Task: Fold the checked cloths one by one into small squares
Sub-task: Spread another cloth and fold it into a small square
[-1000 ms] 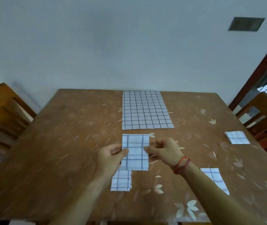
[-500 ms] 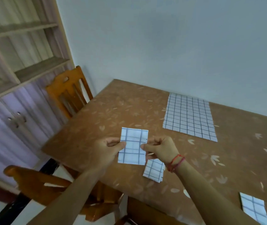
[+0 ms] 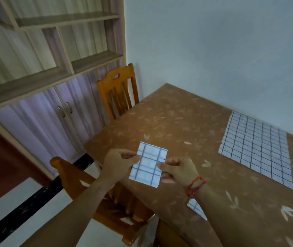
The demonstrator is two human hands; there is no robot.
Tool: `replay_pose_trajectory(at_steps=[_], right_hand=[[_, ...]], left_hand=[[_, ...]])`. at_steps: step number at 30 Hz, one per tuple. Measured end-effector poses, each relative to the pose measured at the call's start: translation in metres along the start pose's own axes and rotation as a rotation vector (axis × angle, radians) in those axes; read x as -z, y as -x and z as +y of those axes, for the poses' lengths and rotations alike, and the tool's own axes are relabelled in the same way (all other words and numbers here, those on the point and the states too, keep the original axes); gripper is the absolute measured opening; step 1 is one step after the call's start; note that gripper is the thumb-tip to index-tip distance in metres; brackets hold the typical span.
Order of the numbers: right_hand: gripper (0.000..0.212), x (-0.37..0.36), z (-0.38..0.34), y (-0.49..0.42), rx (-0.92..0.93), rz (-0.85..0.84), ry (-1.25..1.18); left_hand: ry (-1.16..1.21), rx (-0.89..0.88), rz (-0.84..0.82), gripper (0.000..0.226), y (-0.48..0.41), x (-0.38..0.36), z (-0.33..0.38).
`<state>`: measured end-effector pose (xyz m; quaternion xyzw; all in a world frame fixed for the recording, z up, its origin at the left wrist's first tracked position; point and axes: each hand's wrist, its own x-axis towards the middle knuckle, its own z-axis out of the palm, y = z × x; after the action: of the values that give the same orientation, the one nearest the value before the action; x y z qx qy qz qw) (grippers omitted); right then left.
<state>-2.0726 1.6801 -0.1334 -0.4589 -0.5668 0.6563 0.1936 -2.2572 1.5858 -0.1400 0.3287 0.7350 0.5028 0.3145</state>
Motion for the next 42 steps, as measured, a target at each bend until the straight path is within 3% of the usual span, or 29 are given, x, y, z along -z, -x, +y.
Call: replay_pose_trajectory(at_steps=[6,17,24,32,37,42], right_hand=[[0.031,-0.039,0.007,-0.055,-0.123,0.001,-0.015],[0.015,-0.096,0.037,-0.182,-0.268,0.046,-0.155],[0.033,-0.119,0.070,-0.254,-0.355,0.097,-0.245],[0.033,-0.129,0.092,-0.290,-0.405,0.087,-0.215],[0.019,-0.130,0.097,-0.296,-0.442,0.079,-0.206],[0.021,-0.133,0.099,-0.292,-0.387,0.139,-0.133]], left_hand=[[-0.073,0.025,-0.006,0.009,-0.051,0.028,-0.030],[-0.294,-0.012,0.018,0.005,-0.186,0.043,-0.090],[-0.359,-0.019,0.013,0.009,-0.248,0.034,-0.140],[-0.458,-0.017,-0.004,0.008,-0.283,0.027,-0.172],[-0.509,-0.022,-0.020,0.009,-0.283,0.028,-0.179],[-0.533,-0.047,-0.026,0.011,-0.280,0.029,-0.184]])
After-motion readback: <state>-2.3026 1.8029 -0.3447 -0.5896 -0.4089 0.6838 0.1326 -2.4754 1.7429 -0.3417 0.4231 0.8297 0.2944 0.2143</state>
